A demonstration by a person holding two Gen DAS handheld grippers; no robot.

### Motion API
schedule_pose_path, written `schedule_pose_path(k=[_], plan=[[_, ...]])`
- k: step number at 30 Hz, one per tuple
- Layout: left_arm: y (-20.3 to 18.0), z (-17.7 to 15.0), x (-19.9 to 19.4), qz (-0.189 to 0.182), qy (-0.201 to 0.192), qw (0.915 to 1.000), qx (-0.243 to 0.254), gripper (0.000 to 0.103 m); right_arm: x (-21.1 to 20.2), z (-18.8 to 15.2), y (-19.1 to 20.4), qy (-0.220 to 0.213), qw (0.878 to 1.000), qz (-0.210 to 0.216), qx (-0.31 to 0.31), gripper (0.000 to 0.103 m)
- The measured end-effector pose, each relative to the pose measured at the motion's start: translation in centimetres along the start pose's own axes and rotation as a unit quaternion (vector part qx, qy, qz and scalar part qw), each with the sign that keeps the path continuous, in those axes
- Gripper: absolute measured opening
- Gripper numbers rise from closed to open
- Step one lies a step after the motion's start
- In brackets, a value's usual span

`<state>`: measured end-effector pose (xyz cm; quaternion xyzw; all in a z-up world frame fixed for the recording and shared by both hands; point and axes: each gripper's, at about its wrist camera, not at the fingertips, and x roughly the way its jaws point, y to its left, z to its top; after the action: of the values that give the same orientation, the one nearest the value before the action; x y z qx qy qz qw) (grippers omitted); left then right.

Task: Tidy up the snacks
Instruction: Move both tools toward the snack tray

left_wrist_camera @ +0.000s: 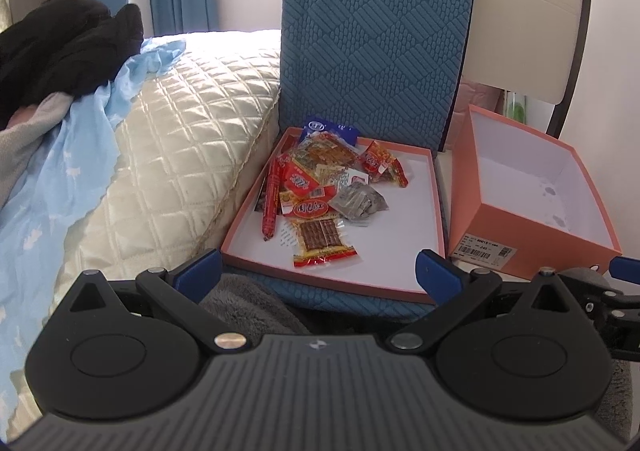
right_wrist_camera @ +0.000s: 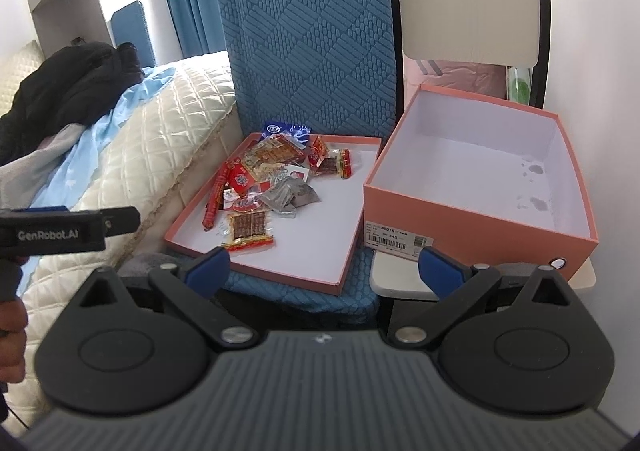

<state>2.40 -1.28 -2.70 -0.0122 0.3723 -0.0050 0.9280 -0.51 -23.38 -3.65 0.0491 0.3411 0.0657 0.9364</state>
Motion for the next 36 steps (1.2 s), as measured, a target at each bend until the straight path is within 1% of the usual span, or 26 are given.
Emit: schedule_pose_path(k=[10,14,17,21,29,36], plan=[[0.7,-0.7,-0.1,-0.011,0.000,0.9998,-0.017,0.103,-0.1,-0.4,0.3,0.012,1.000,0.005,-0.002,0.102],[1.0,-0.6,0.2,-0.005,0.001,0.9998,-0.021,0.103,-0.1,-0.6,0.5,0.005,1.000,0.008,0.001,0.102],[0.9,-0.7,0.4,0.001,0.000,0.9999,-0.017,0.103,0.3,-0.7,0.6,0.014,1.000,0.011,-0.010,0.102],[0.9,-0.7,0.7,0.007,0.003,0.9999,-0.015,0.103,0.6,-0.6,0.3,0.013,1.000,0.016,-0.003,0.102],[1.5,-0.7,2.1,0.010,0.015,0.9994,-0.030,0.103,1.2,-0.2,0.4,0.003,1.000,0.017,-0.005,0.102],[1.6,0.1,3.8,0.013,0.020,0.9992,-0.032,0.103,2.9,0.4,0.4,0.015,1.000,0.022,-0.004,0.102]])
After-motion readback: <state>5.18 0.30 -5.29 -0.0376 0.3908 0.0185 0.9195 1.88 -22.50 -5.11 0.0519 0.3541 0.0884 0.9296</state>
